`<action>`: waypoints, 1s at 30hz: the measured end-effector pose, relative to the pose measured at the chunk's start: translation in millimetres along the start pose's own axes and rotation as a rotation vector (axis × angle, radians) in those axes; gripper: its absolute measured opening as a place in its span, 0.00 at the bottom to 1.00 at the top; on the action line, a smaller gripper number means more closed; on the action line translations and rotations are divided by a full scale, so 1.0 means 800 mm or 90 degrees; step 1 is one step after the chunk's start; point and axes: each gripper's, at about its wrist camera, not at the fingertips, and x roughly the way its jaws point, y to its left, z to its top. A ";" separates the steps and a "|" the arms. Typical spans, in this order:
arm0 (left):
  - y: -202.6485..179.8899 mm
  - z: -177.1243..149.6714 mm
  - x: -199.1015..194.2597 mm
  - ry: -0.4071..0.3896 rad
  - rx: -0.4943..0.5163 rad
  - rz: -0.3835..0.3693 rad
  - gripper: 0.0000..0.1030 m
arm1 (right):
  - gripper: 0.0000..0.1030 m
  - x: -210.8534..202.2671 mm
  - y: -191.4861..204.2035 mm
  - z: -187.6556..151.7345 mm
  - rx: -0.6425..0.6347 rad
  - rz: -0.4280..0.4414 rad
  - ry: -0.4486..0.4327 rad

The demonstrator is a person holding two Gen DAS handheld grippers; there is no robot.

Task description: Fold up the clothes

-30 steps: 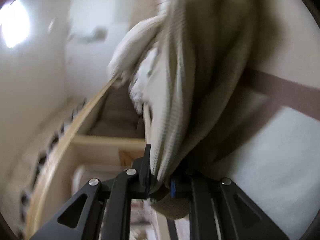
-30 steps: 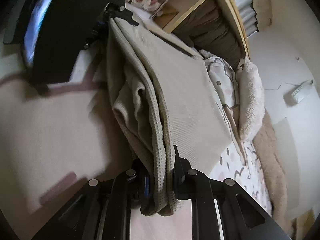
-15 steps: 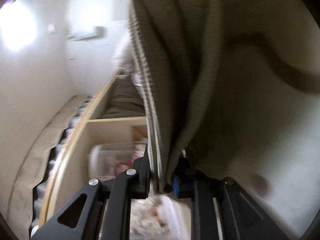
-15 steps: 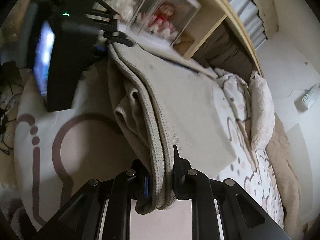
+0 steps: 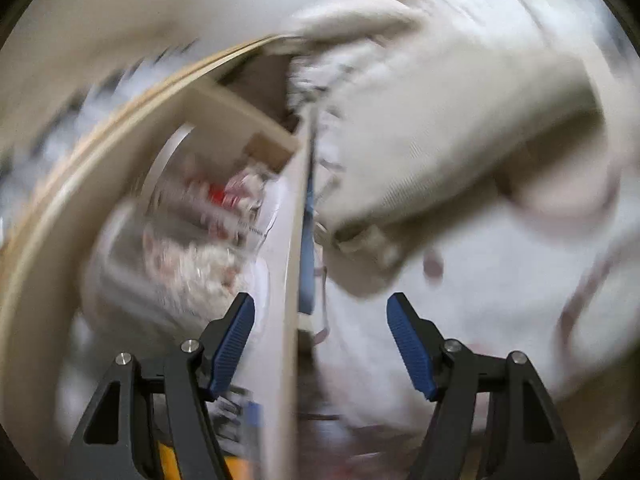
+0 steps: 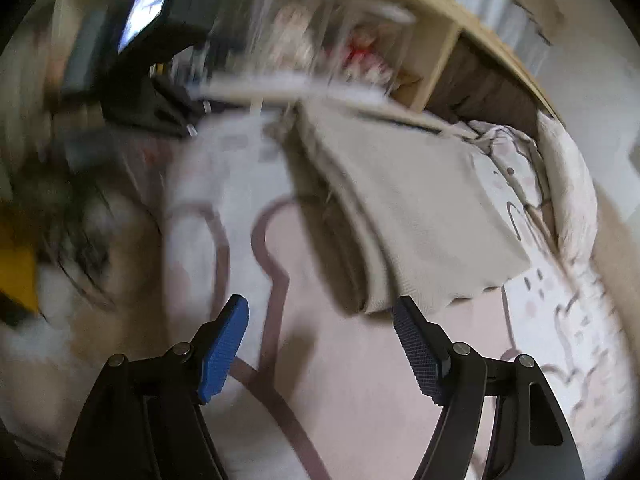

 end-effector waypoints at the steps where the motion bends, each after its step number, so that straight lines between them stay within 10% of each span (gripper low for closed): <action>1: 0.009 0.005 -0.005 -0.003 -0.065 -0.020 0.68 | 0.73 -0.005 -0.014 0.004 0.041 0.021 -0.013; 7: 0.023 0.054 0.042 0.043 -0.421 -0.237 0.68 | 0.72 0.027 -0.105 0.021 0.336 0.261 -0.044; 14: -0.005 0.059 0.107 0.131 -0.465 -0.252 0.64 | 0.72 0.082 -0.088 -0.028 0.369 0.304 0.032; 24: -0.011 0.049 0.093 0.165 -0.524 -0.203 0.66 | 0.72 0.006 -0.060 -0.070 0.278 0.248 0.055; 30: -0.038 0.051 -0.011 0.053 -0.539 -0.107 1.00 | 0.98 -0.040 -0.107 -0.075 0.351 0.107 -0.021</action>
